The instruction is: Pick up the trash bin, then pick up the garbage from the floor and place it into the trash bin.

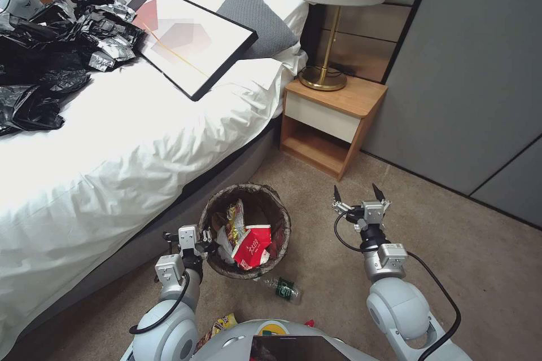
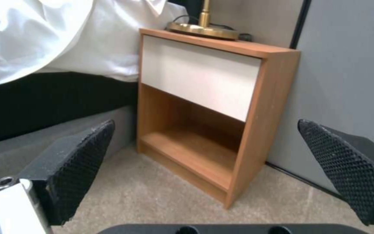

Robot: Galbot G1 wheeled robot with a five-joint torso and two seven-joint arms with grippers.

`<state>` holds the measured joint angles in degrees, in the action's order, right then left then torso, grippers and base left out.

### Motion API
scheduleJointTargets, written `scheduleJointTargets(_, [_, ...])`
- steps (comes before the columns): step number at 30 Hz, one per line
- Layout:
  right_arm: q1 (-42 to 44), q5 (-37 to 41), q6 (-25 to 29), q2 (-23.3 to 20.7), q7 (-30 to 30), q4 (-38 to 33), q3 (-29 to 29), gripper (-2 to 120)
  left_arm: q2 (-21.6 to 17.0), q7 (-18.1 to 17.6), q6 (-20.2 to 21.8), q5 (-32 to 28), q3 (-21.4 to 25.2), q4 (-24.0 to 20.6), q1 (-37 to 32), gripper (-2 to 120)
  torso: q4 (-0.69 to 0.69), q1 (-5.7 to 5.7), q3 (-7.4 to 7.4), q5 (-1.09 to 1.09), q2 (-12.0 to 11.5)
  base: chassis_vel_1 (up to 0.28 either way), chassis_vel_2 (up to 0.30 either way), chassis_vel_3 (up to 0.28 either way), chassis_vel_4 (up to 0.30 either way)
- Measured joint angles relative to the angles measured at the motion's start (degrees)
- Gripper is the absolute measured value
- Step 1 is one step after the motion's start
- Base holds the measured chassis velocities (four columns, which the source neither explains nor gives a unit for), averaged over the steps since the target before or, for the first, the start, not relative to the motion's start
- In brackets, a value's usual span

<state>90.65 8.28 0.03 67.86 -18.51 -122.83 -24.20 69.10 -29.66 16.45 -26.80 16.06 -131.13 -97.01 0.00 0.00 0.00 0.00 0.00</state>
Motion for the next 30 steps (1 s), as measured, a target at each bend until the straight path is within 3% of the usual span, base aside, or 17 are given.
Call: scheduleJointTargets(30, [-2.1, 0.6, -0.5, -0.1, -0.9, 1.3, 1.3, 100, 1.0, 0.1, -0.1, 1.3, 0.1, 1.1, 0.3, 4, 0.02, 0.0, 0.0, 0.01, 0.0, 0.04, 0.041, 0.043, 0.036])
